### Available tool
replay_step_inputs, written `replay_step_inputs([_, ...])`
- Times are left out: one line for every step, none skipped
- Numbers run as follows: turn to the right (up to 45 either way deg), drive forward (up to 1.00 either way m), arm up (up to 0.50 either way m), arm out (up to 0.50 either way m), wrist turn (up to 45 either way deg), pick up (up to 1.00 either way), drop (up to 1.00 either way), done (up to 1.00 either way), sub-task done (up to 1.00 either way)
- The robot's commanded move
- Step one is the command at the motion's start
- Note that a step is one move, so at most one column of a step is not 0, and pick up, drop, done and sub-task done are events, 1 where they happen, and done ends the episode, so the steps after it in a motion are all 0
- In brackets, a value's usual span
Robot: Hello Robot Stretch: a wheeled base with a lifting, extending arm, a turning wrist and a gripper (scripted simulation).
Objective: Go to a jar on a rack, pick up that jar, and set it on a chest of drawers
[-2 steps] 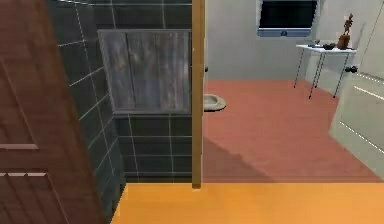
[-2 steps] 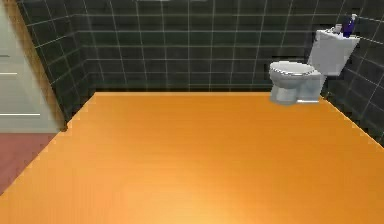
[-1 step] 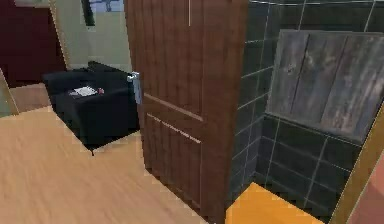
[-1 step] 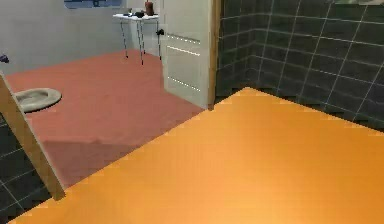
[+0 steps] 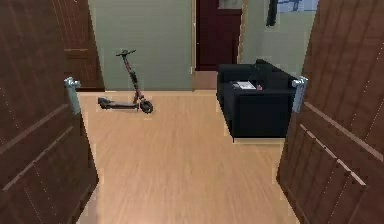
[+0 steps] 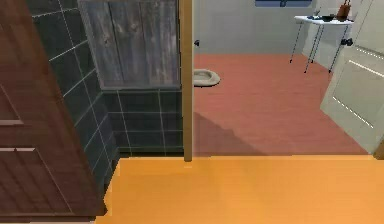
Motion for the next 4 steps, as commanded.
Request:
replay_step_inputs([-6.0, 0.00, 0.00, 0.00, 0.0, 0.00, 0.00, 0.00, 0.00])
replay_step_inputs([0.0, 1.00, 0.00, 0.00, 0.0, 0.00, 0.00, 0.00, 0.00])
replay_step_inputs([0.0, 0.65, 0.00, 0.00, 0.0, 0.00, 0.00, 0.00, 0.00])
replay_step_inputs([-45.0, 0.00, 0.00, 0.00, 0.0, 0.00, 0.00, 0.00, 0.00])
